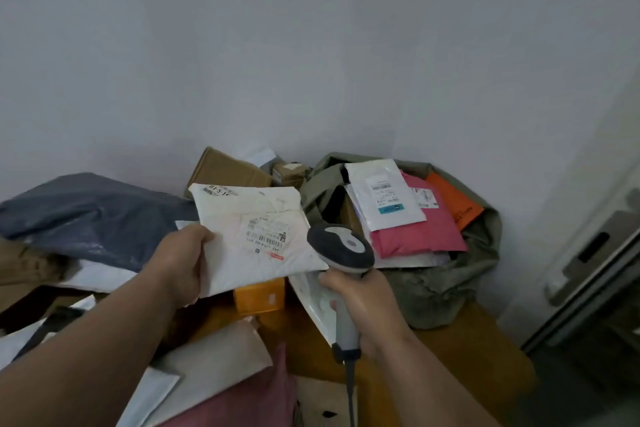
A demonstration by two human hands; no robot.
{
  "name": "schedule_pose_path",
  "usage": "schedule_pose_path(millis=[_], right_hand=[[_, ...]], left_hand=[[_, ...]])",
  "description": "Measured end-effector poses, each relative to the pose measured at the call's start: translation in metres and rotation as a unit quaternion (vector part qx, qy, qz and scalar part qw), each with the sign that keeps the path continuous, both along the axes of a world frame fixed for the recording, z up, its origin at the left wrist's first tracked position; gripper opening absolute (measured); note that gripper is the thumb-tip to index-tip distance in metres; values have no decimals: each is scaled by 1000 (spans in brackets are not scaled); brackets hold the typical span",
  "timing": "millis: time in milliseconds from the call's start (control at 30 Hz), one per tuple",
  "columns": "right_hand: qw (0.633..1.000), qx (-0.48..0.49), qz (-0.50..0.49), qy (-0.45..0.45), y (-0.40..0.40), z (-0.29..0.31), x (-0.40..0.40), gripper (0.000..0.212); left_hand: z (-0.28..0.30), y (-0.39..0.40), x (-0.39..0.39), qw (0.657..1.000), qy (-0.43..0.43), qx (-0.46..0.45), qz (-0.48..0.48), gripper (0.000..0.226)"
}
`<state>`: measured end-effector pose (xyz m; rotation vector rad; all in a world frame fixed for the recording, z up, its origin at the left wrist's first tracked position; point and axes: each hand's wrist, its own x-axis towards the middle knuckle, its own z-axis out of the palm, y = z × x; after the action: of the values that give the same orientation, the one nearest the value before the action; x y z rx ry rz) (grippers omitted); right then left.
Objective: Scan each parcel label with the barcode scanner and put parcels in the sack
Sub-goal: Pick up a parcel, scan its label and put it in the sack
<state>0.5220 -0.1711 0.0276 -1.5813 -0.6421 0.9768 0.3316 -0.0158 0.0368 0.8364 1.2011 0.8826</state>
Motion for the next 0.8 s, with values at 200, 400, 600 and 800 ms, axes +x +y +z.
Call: schedule_pose_path(millis=[200, 400, 600, 800], right_hand=[[994, 1, -91, 55, 13, -25, 84, 7], [992, -9, -95, 85, 59, -49, 191, 26], [997, 10, -63, 34, 117, -62, 294, 17], [995, 27, -42, -88, 170, -92, 348, 19]], left_hand=[[-17, 22, 102, 995, -53, -20, -78, 34], [-38, 66, 239, 990, -34, -9, -133, 36], [-55, 123, 364, 980, 43, 80, -175, 48], [-78, 163, 389, 796, 522, 287, -106, 62]])
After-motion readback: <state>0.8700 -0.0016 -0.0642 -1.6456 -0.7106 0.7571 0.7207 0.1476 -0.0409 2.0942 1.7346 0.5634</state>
